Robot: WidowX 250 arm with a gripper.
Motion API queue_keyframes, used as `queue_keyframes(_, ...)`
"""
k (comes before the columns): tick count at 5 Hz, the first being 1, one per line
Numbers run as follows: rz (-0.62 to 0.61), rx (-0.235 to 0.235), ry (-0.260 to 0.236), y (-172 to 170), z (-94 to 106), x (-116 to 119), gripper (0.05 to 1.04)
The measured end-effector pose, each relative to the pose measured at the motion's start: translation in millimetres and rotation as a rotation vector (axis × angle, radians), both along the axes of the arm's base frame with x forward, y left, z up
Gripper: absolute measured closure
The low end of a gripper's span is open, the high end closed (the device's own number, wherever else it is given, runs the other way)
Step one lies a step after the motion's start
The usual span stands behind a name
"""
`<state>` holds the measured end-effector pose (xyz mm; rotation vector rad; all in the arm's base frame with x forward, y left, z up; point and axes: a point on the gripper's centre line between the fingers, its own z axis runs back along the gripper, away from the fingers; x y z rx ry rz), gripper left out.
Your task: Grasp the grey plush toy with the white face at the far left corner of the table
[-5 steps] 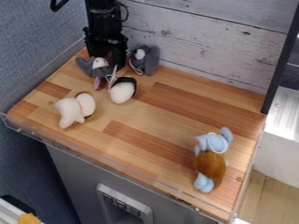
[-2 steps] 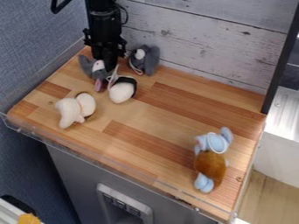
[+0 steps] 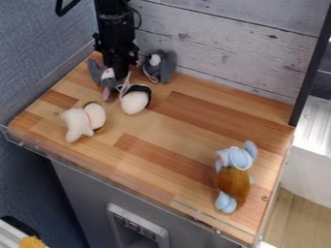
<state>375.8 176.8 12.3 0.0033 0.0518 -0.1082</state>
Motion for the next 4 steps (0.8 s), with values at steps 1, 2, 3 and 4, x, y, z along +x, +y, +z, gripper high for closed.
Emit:
queue_keyframes(1, 0.000, 0.001, -0.003, -0.2, 0.0, -1.9, 0.948)
queue_keyframes(2, 0.038, 0.000, -0.004, -0.6, -0.1, -3.2, 0.956)
queue_keyframes(3, 0.092, 0.000, 0.003, -0.8, 0.7, -3.6, 0.956)
queue_keyframes(4, 0.157, -0.017, 0.049, -2.5, 11.2, -6.0, 0.956)
